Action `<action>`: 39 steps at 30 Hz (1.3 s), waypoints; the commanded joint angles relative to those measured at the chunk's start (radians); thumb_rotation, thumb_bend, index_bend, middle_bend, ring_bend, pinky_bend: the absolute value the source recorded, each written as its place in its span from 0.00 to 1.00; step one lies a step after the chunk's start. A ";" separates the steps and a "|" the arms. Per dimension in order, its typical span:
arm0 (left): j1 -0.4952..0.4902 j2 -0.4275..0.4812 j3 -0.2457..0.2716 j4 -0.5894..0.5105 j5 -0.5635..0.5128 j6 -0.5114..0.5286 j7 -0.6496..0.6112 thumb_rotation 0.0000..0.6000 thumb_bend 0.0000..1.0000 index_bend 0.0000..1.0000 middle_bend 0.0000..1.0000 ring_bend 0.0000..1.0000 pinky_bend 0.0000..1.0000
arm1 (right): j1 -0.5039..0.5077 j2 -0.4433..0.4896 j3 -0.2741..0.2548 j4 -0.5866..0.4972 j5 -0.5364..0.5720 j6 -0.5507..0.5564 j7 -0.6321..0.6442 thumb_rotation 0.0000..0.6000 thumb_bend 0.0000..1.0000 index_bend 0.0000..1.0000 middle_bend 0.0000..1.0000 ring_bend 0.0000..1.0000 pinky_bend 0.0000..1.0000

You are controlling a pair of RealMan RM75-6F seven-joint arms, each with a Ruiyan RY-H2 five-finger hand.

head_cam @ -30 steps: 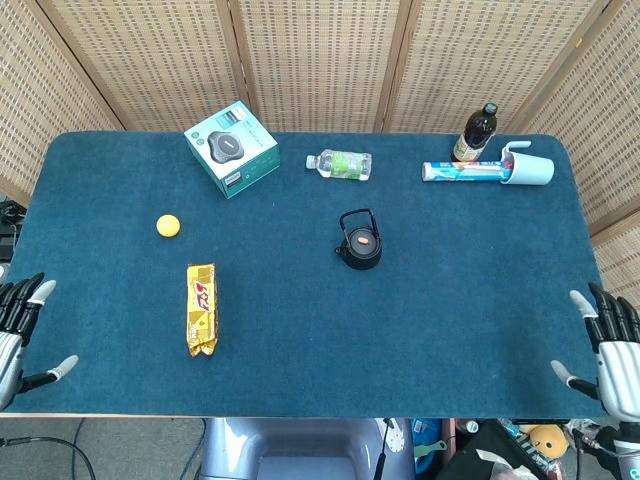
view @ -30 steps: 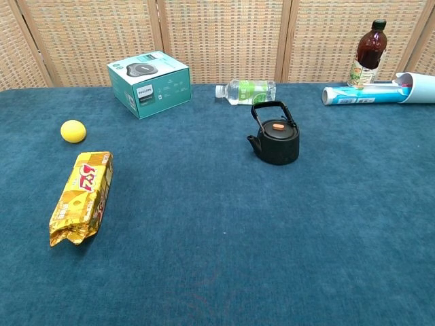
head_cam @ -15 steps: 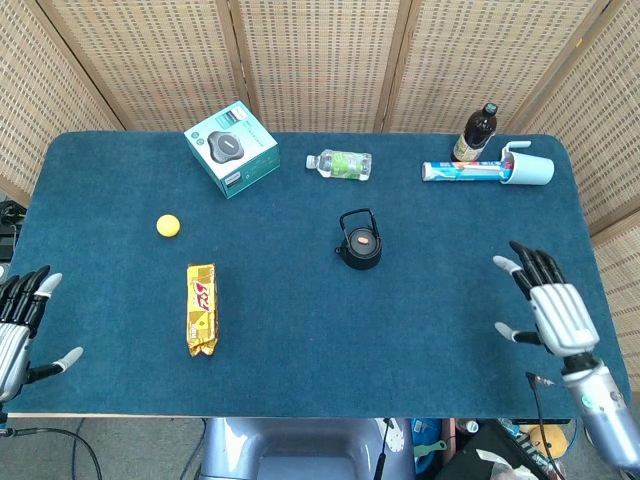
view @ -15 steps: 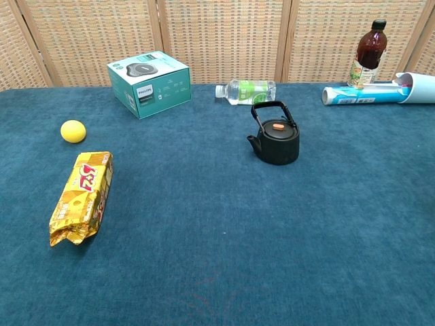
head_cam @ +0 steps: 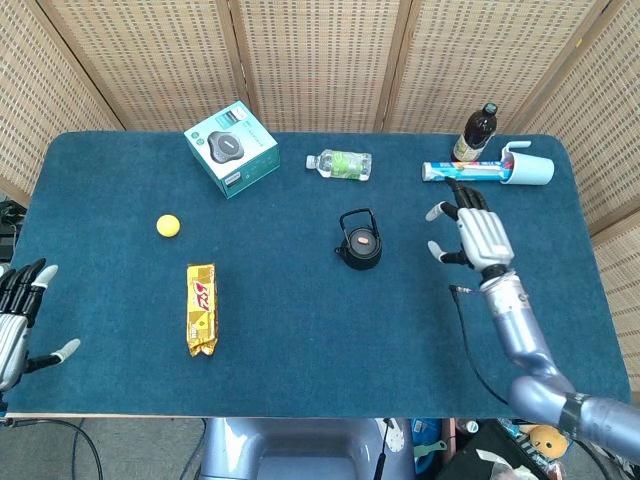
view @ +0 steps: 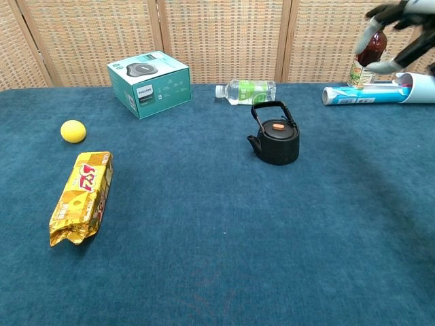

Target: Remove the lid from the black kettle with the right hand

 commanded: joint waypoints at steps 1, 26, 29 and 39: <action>0.000 0.001 -0.001 0.001 -0.003 0.001 -0.003 1.00 0.15 0.00 0.00 0.00 0.00 | 0.105 -0.146 0.009 0.114 0.137 -0.020 -0.119 1.00 0.50 0.44 0.00 0.00 0.00; -0.006 0.005 -0.008 0.007 -0.040 -0.019 -0.018 1.00 0.14 0.00 0.00 0.00 0.00 | 0.313 -0.431 0.028 0.329 0.368 0.036 -0.360 1.00 0.51 0.47 0.00 0.00 0.00; -0.005 0.009 -0.011 0.009 -0.049 -0.020 -0.030 1.00 0.14 0.00 0.00 0.00 0.00 | 0.340 -0.462 0.032 0.370 0.404 0.038 -0.399 1.00 0.51 0.47 0.00 0.00 0.00; -0.010 0.016 -0.016 0.017 -0.065 -0.032 -0.056 1.00 0.15 0.00 0.00 0.00 0.00 | 0.382 -0.519 0.045 0.459 0.482 0.019 -0.466 1.00 0.52 0.48 0.00 0.00 0.00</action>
